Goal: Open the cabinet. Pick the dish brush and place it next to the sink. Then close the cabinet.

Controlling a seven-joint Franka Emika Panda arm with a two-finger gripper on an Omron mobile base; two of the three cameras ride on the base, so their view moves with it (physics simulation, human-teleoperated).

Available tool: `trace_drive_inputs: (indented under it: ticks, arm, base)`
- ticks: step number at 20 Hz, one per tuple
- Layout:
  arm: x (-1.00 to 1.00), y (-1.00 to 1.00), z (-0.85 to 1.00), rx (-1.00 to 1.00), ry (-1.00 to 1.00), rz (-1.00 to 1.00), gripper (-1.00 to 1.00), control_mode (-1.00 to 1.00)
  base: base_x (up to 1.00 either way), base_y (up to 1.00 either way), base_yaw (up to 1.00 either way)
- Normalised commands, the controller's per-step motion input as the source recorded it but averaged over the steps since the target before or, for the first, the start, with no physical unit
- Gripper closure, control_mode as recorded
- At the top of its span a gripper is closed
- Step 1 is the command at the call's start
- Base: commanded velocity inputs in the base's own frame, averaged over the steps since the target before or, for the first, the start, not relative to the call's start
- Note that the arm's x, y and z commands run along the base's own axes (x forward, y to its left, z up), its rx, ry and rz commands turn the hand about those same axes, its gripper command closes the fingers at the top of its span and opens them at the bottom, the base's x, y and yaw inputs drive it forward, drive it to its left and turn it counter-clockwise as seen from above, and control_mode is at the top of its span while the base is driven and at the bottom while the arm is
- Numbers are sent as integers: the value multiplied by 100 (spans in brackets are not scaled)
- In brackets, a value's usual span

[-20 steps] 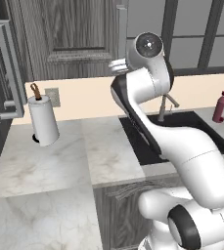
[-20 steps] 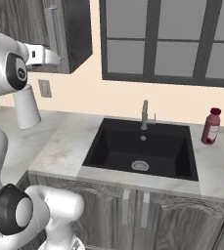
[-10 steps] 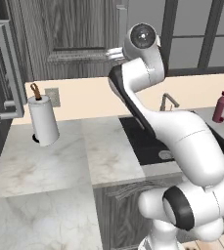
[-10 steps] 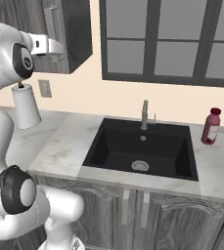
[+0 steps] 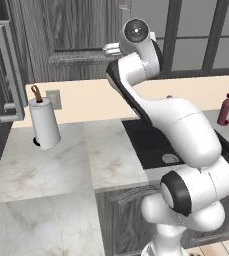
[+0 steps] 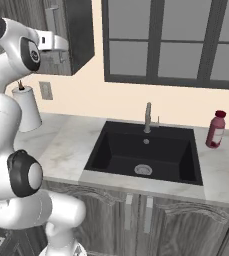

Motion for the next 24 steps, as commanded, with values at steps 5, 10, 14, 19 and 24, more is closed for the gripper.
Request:
trace_drive_inputs:
  ticks: [5, 10, 14, 19, 24]
  arm:
    - [44, 16, 0, 5, 0, -2, -100, -100]
    - [43, 2, 0, 5, 1, -1, -100, -100]
    - [44, 0, -5, 1, 1, 0, -100, -100]
    - [38, 2, -9, 0, 1, -1, -100, -100]
    - [25, 12, -13, 0, 0, -4, 100, -100]
  base:
    - [0, 0, 0]
    - [0, 0, 0]
    - [0, 0, 0]
    - [0, 0, 0]
    - [0, 0, 0]
